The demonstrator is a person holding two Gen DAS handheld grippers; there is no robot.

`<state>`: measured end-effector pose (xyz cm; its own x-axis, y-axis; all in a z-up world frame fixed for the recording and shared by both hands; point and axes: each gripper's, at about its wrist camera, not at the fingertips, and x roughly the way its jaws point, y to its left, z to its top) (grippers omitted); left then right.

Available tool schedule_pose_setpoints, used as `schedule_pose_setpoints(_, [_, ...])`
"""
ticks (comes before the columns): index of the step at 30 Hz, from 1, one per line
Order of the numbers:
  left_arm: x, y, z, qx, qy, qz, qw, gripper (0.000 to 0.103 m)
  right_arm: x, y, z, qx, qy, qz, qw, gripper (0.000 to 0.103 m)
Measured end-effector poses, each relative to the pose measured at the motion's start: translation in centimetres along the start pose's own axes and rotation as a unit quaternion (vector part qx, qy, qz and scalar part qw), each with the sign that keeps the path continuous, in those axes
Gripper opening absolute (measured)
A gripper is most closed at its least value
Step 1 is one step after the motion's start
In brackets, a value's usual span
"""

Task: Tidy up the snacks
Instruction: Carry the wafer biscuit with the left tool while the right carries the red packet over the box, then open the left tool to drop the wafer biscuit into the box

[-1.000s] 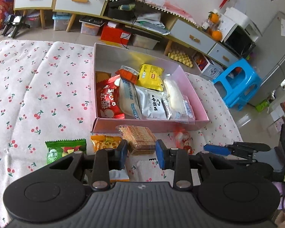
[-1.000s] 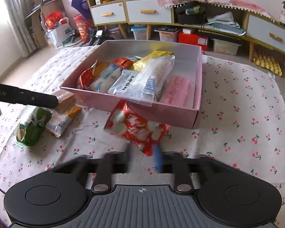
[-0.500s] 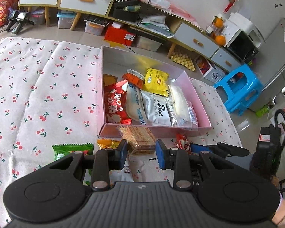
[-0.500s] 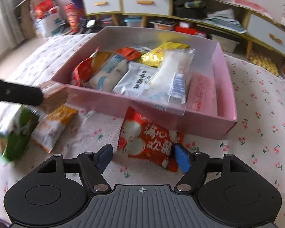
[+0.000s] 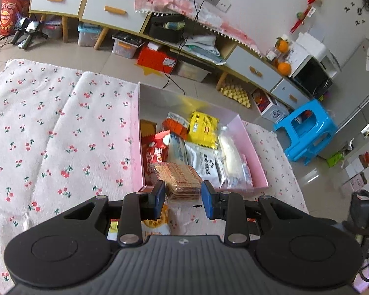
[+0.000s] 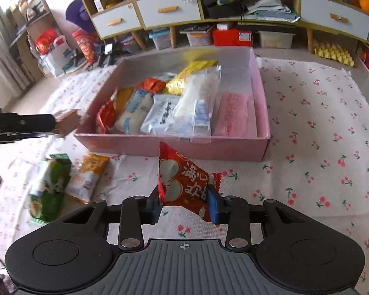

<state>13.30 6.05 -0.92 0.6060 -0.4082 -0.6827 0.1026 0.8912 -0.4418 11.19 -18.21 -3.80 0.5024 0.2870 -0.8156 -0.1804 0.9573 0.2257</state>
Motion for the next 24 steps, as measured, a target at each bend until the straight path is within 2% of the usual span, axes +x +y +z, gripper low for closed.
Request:
schedule_pose_setpoints(7, [1.3, -0.6, 0.7, -0.007, -0.018, -0.007, 0.9998, 0.029, -2.4, 0.2, 2.1, 0.04, -0.052, 0.018, 0.998, 0.036])
schedule_pose_setpoints(8, [1.6, -0.8, 0.7, -0.004, -0.021, -0.009, 0.9997, 0.029, -2.4, 0.2, 2.6, 0.047, -0.06, 0.018, 0.997, 0.036])
schedule_pose_setpoints(10, [2.2, -1.3, 0.8, 0.003, -0.029, -0.01, 0.9995, 0.029, -2.1, 0.2, 3.6, 0.065, -0.074, 0.023, 0.995, 0.029])
schedule_pose_setpoints(13, [3.3, -1.7, 1.1, 0.011, -0.037, -0.008, 0.9992, 0.029, -1.2, 0.1, 4.8, 0.1, -0.087, 0.044, 0.99, 0.029])
schedule_pose_setpoints(15, [3.8, -1.8, 1.2, 0.018, -0.038, -0.005, 0.9991, 0.029, -0.5, 0.4, 5.4, 0.106, -0.098, 0.042, 0.989, 0.029])
schedule_pose_setpoints(22, [5.3, -1.8, 1.2, 0.041, -0.028, 0.001, 0.9988, 0.03, 2.2, 0.0, 6.0, 0.134, -0.103, 0.043, 0.985, 0.026])
schedule_pose_setpoints(23, [5.4, -1.8, 1.2, 0.042, -0.025, 0.0, 0.9988, 0.032, 2.3, -0.1, 6.0, 0.134, -0.097, 0.043, 0.985, 0.026])
schedule_pose_setpoints(24, [5.3, -2.0, 1.1, 0.043, -0.026, -0.001, 0.9987, 0.034, 2.2, -0.2, 6.0, 0.133, -0.092, 0.048, 0.986, 0.032])
